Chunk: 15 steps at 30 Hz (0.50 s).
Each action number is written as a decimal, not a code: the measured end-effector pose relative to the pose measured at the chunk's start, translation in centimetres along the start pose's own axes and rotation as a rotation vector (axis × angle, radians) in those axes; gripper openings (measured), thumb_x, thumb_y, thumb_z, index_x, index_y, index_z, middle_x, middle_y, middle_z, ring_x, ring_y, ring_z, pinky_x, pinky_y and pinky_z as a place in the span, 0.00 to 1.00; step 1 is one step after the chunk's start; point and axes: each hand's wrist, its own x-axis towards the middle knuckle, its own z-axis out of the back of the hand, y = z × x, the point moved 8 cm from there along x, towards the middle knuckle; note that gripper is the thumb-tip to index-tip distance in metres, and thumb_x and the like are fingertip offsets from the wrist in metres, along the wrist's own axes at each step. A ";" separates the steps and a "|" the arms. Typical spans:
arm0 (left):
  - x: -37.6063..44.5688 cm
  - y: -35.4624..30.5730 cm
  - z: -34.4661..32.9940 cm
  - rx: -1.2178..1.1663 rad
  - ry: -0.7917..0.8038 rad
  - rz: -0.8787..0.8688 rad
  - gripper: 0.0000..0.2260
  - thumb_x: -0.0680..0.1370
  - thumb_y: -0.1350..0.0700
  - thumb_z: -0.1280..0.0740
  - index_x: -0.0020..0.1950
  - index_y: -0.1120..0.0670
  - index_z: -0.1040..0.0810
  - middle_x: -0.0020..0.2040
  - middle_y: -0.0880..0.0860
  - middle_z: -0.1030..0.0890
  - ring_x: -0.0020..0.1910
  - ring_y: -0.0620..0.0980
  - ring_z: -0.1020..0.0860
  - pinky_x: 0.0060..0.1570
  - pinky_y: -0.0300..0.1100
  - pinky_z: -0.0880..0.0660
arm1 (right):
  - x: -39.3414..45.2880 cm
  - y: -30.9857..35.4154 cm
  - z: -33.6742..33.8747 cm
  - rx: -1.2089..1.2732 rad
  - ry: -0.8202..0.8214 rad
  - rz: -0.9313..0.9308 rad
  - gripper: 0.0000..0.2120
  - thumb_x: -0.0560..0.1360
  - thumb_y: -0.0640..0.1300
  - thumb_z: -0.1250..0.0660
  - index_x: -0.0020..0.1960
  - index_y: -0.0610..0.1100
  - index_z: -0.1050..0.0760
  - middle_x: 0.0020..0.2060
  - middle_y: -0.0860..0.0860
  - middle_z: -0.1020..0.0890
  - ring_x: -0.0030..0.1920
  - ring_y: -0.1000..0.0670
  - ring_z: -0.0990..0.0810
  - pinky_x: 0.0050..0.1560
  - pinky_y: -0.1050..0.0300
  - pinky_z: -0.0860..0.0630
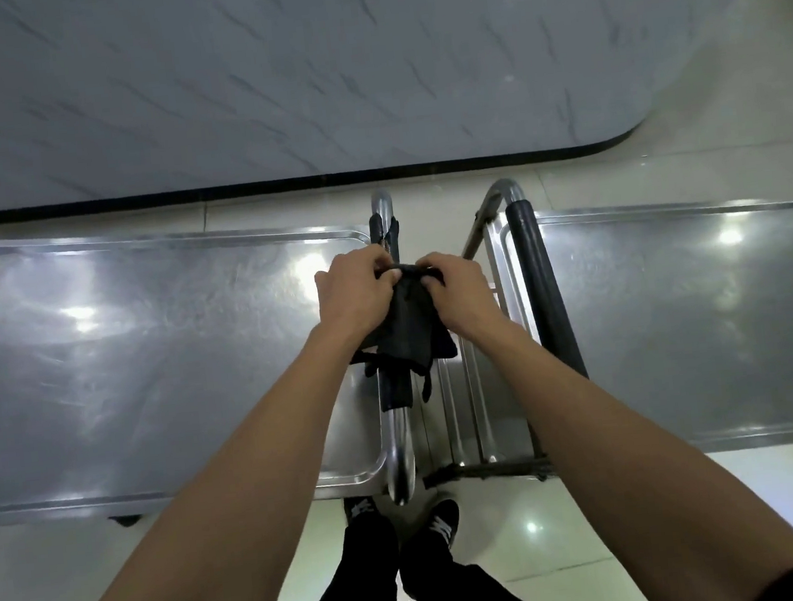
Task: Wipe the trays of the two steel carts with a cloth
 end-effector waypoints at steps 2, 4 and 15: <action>0.3 0.7 -0.2 -0.014 -0.014 0.000 0.02 0.77 0.47 0.31 0.45 0.43 0.22 0.39 0.39 0.23 0.48 0.48 0.22 0.53 0.51 0.34 | -0.8 -0.4 -1.0 0.065 -0.006 -0.017 0.13 0.81 0.37 0.39 0.62 0.42 0.22 0.55 0.47 0.18 0.56 0.47 0.21 0.60 0.53 0.25; 0.6 1.2 0.0 -0.022 -0.038 -0.004 0.03 0.77 0.47 0.31 0.43 0.42 0.22 0.36 0.37 0.25 0.46 0.47 0.23 0.52 0.50 0.34 | -1.1 -0.6 -1.3 0.112 -0.032 -0.022 0.14 0.80 0.36 0.39 0.64 0.43 0.23 0.56 0.47 0.19 0.57 0.48 0.22 0.61 0.54 0.25; -0.2 0.7 -0.3 0.122 0.003 -0.196 0.09 0.80 0.44 0.37 0.56 0.44 0.22 0.53 0.46 0.20 0.54 0.51 0.23 0.55 0.53 0.26 | -2.6 0.3 -1.7 -0.130 0.016 0.070 0.21 0.80 0.42 0.39 0.73 0.49 0.33 0.66 0.51 0.26 0.66 0.47 0.27 0.66 0.42 0.27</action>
